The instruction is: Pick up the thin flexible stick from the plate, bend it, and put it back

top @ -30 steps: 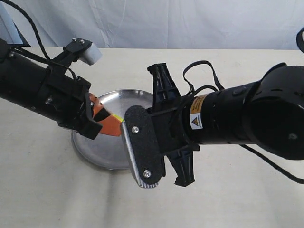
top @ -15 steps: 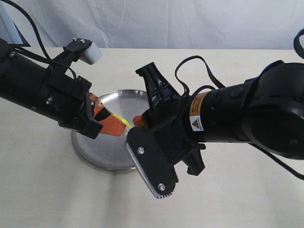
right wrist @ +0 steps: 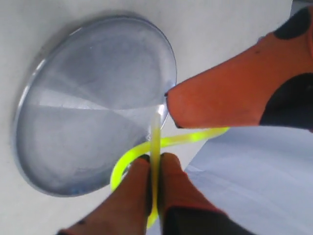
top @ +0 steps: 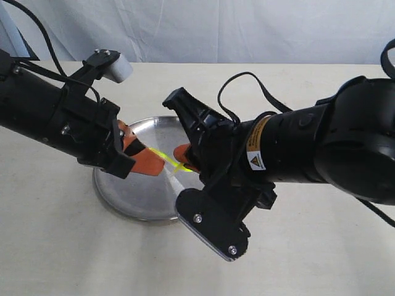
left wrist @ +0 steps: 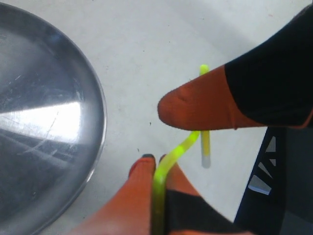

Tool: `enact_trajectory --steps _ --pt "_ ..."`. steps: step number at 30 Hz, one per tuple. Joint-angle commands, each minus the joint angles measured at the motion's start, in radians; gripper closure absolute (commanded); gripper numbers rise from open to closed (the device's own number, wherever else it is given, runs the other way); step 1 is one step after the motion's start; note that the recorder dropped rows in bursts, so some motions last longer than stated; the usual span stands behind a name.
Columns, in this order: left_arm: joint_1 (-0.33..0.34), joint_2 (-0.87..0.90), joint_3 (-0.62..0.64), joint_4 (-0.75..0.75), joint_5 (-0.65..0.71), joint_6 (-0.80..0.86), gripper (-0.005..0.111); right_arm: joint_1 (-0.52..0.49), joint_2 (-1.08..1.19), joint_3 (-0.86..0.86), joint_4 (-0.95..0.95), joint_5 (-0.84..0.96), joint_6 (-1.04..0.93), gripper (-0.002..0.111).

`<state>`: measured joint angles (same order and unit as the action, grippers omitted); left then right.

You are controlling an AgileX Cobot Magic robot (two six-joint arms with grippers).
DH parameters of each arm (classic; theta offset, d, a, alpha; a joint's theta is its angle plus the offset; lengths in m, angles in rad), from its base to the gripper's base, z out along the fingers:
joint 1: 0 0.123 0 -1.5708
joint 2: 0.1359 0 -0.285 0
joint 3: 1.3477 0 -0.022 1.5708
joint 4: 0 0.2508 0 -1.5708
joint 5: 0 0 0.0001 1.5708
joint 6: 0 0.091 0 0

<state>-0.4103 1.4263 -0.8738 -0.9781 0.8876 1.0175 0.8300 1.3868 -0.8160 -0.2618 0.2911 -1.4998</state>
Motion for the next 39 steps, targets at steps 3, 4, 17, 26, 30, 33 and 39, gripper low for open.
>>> enact_trajectory --steps 3,4,17,26,30,33,39 --pt "0.011 -0.006 -0.013 -0.067 -0.106 -0.016 0.106 0.009 0.003 0.022 -0.109 0.147 -0.038 0.108" --pt "0.011 -0.006 -0.013 -0.069 -0.106 -0.016 0.106 0.009 0.003 0.022 -0.125 0.147 -0.042 0.108" --pt "0.011 -0.006 -0.013 -0.117 -0.111 -0.016 0.106 0.009 0.007 0.022 -0.187 0.117 -0.188 0.108" --pt "0.011 -0.006 -0.013 -0.152 -0.183 -0.016 0.106 0.021 0.024 0.022 -0.187 0.072 -0.209 0.108" --pt "0.011 -0.006 -0.013 -0.156 -0.209 -0.016 0.106 0.066 0.037 0.022 -0.187 0.071 -0.209 0.108" --pt "0.011 -0.006 -0.013 -0.156 -0.216 -0.016 0.106 0.095 0.058 0.022 -0.187 0.071 -0.209 0.108" --pt "0.011 -0.006 -0.013 -0.156 -0.216 -0.016 0.106 0.114 0.087 0.022 -0.185 0.069 -0.209 0.108"
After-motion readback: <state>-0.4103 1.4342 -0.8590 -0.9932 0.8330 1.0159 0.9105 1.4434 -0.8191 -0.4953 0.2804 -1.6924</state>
